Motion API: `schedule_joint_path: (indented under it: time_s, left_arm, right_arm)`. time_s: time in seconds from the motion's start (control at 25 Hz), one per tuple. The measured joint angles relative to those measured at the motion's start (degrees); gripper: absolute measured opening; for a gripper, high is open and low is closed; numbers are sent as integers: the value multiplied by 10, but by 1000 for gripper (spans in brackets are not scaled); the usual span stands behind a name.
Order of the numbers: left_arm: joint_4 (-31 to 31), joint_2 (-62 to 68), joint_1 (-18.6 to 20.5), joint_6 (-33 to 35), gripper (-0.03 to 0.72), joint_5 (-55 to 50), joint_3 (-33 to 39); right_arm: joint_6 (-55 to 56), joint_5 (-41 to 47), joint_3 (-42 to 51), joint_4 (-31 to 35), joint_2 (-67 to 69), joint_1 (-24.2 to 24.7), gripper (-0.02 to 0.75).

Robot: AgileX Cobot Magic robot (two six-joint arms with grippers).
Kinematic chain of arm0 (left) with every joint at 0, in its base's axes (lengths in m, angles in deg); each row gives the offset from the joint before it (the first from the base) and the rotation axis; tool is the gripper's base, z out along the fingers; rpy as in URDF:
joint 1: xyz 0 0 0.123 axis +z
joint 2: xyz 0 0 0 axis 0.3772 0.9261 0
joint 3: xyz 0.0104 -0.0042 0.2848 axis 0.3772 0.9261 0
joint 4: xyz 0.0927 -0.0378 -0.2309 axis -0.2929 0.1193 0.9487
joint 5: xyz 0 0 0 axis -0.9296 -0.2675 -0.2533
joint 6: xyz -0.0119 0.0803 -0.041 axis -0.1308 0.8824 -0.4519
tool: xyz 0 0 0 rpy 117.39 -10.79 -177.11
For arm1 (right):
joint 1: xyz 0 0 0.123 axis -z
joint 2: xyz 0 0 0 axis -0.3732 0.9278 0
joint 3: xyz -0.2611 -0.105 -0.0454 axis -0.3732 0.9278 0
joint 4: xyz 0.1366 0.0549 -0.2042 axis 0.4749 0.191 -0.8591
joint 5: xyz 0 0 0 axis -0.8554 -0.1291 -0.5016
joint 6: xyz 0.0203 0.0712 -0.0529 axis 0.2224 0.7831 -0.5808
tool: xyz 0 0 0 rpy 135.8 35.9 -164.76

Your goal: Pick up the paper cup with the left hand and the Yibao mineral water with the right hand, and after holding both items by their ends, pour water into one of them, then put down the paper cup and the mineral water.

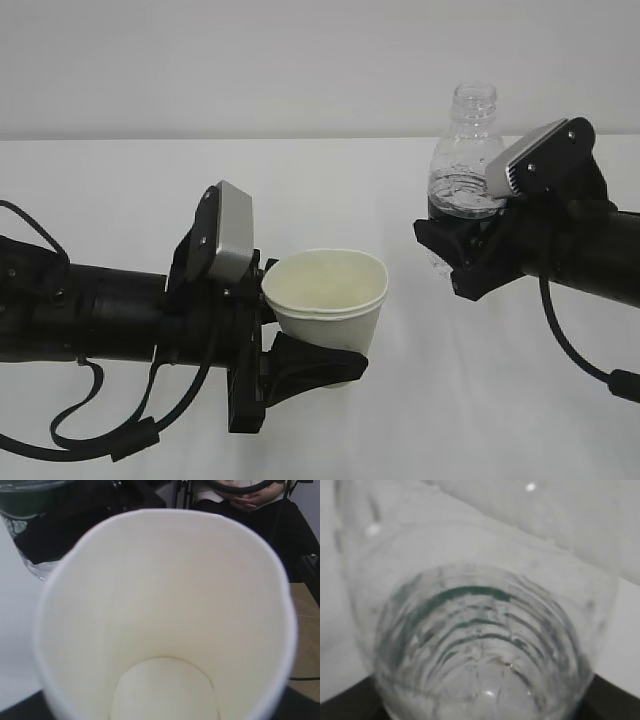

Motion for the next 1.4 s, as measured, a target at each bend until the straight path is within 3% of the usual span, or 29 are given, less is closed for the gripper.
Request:
schedule_joint_path:
  time_s: [0.8, 1.4]
  left_arm:
    - [0, 0, 0, 0, 430, 0, 0]
    - [0, 0, 0, 0, 430, 0, 0]
  right_arm:
    - [27, 26, -42, -154, -5, 0, 483]
    - [23, 23, -80, -215, -5, 0, 483]
